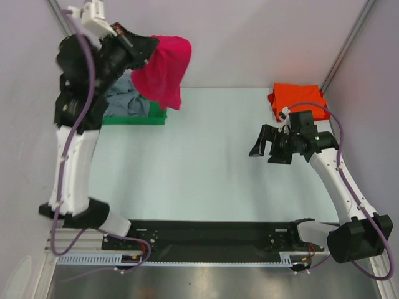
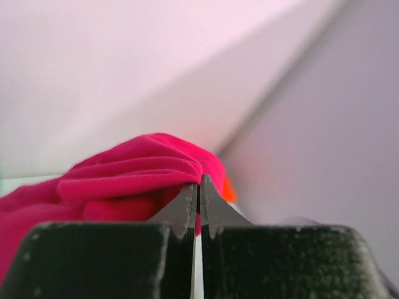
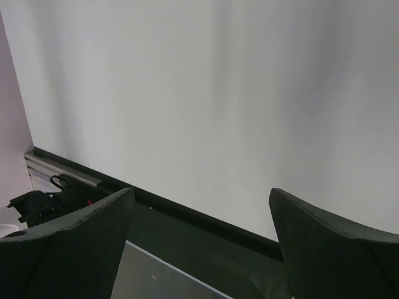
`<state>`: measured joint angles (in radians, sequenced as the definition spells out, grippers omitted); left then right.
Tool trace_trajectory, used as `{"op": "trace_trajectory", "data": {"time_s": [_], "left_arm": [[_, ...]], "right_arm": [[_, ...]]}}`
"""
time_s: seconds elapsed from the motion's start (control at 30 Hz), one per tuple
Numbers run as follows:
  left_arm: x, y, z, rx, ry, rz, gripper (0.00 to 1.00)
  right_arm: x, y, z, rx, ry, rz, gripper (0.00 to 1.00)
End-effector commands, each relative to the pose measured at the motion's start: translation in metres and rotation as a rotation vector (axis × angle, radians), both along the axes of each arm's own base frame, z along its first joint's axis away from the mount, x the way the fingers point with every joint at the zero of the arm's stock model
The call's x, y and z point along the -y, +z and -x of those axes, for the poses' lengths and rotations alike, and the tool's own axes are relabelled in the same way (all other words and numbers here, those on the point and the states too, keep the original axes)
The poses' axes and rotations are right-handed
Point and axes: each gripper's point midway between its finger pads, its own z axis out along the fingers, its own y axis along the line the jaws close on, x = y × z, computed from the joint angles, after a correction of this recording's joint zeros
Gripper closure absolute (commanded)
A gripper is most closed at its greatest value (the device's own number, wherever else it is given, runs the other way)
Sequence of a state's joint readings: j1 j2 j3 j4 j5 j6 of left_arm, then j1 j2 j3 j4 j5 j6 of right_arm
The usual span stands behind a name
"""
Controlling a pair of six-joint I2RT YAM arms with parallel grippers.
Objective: Fold and stack the t-shirts
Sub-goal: Move the tshirt to the center of the board
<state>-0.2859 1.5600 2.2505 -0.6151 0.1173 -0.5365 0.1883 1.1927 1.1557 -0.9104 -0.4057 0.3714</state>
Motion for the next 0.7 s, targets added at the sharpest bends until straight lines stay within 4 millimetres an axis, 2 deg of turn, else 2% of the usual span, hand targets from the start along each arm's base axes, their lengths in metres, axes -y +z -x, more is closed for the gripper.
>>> {"op": "trace_trajectory", "data": {"time_s": [0.0,0.03,0.1,0.13,0.2,0.23,0.27,0.3,0.33,0.37,0.4,0.43,0.47,0.5,0.57,0.6,0.67], "left_arm": [[0.028,0.045,0.095,0.086,-0.24,0.122,1.0],[0.034,0.022,0.097,0.018,-0.259,0.132,1.0],[0.04,0.008,0.115,-0.034,-0.301,0.179,1.0],[0.036,-0.018,0.124,-0.086,-0.288,0.176,1.0],[0.028,-0.059,0.127,-0.194,-0.234,0.17,0.97],[0.017,-0.092,0.123,-0.243,-0.158,0.135,0.95],[0.011,-0.114,0.121,-0.268,-0.12,0.098,0.9],[-0.002,-0.147,0.117,-0.348,-0.044,0.06,0.71],[-0.016,-0.193,0.112,-0.431,0.029,0.013,0.68],[-0.033,-0.217,0.104,-0.468,0.094,-0.021,0.63],[-0.049,-0.25,0.106,-0.569,0.163,-0.048,0.32],[-0.06,-0.281,0.106,-0.655,0.197,-0.063,0.19],[-0.065,-0.295,0.106,-0.714,0.191,-0.061,0.13],[-0.075,-0.31,0.115,-0.772,0.221,-0.121,0.11],[-0.085,-0.316,0.12,-0.779,0.252,-0.175,0.11],[-0.087,-0.313,0.127,-0.753,0.246,-0.2,0.11],[-0.08,-0.315,0.138,-0.746,0.19,-0.218,0.14]], "right_arm": [[-0.013,0.029,-0.01,0.079,0.029,-0.057,0.02],[-0.014,0.032,-0.01,0.082,0.031,-0.061,0.02],[-0.017,0.035,-0.01,0.082,0.037,-0.072,0.02],[-0.018,0.037,-0.009,0.08,0.043,-0.073,0.02],[-0.019,0.042,-0.011,0.086,0.037,-0.077,0.02],[-0.019,0.043,-0.009,0.079,0.036,-0.078,0.01],[-0.019,0.046,-0.008,0.081,0.034,-0.081,0.01],[-0.019,0.047,-0.006,0.079,0.033,-0.086,0.01],[-0.021,0.048,-0.004,0.074,0.03,-0.093,0.01],[-0.023,0.046,-0.002,0.067,0.032,-0.1,0.01],[-0.024,0.042,0.001,0.053,0.034,-0.1,0.01],[-0.026,0.04,0.002,0.048,0.036,-0.101,0.0],[-0.032,0.038,0.006,0.041,0.052,-0.093,0.0],[-0.034,0.035,0.009,0.027,0.062,-0.086,0.0],[-0.044,0.028,0.021,0.012,0.102,-0.056,0.0],[-0.048,0.017,0.028,-0.016,0.12,-0.044,0.0],[-0.062,0.005,0.047,-0.065,0.185,-0.046,0.03]]}}
